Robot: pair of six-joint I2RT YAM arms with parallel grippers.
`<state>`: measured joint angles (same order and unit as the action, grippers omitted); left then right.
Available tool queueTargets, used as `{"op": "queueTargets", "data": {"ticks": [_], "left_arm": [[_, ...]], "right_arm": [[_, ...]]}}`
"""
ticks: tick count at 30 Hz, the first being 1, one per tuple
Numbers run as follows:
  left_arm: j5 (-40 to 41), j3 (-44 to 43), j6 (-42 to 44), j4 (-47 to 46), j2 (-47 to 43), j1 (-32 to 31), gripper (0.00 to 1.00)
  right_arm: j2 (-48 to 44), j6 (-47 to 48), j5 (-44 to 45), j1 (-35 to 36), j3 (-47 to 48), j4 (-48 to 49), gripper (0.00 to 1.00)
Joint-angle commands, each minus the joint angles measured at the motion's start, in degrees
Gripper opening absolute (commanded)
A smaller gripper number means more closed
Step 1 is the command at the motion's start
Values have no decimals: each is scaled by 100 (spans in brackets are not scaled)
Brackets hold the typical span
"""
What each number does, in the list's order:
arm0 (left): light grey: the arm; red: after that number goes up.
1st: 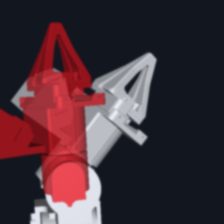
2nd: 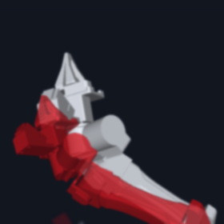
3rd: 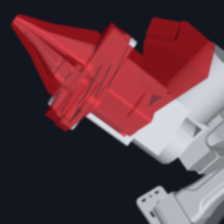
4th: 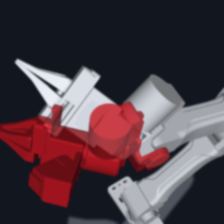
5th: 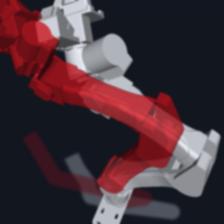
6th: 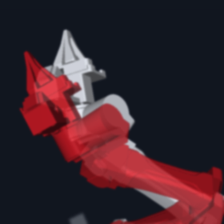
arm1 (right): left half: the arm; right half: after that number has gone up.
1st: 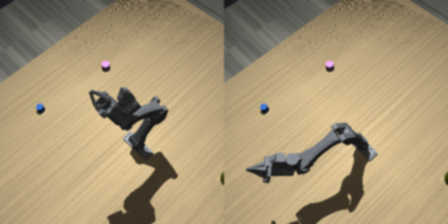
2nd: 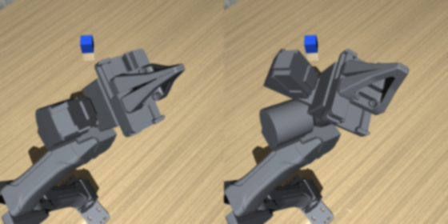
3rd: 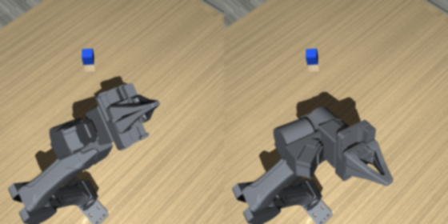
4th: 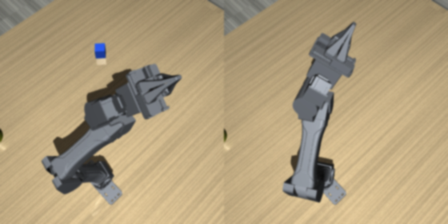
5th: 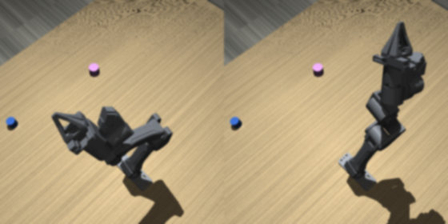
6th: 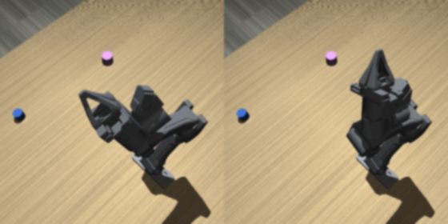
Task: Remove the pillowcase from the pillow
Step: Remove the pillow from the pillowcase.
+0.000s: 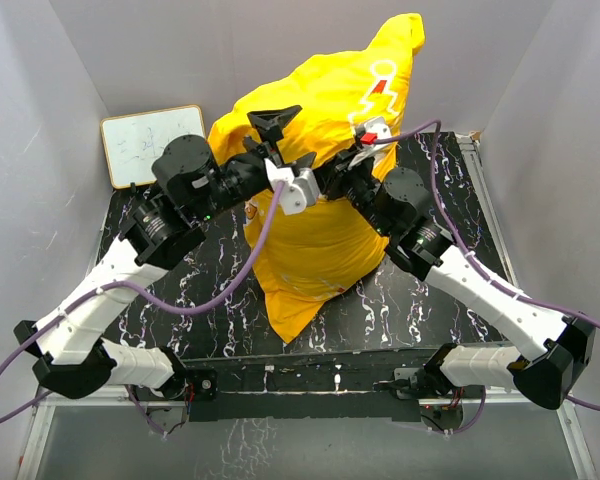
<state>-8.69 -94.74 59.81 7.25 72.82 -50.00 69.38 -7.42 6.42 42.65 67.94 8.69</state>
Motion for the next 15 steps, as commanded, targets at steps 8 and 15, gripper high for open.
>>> {"op": "queueTargets", "data": {"ticks": [8, 15], "left_arm": [[-286, -673, -537, 2425, 502, 46, 82], [-374, 114, -291, 1850, -73, 43, 87]], "right_arm": [[69, 73, 102, 167, -3, -1220, 8], [76, 171, 65, 177, 33, -1251, 8]]}}
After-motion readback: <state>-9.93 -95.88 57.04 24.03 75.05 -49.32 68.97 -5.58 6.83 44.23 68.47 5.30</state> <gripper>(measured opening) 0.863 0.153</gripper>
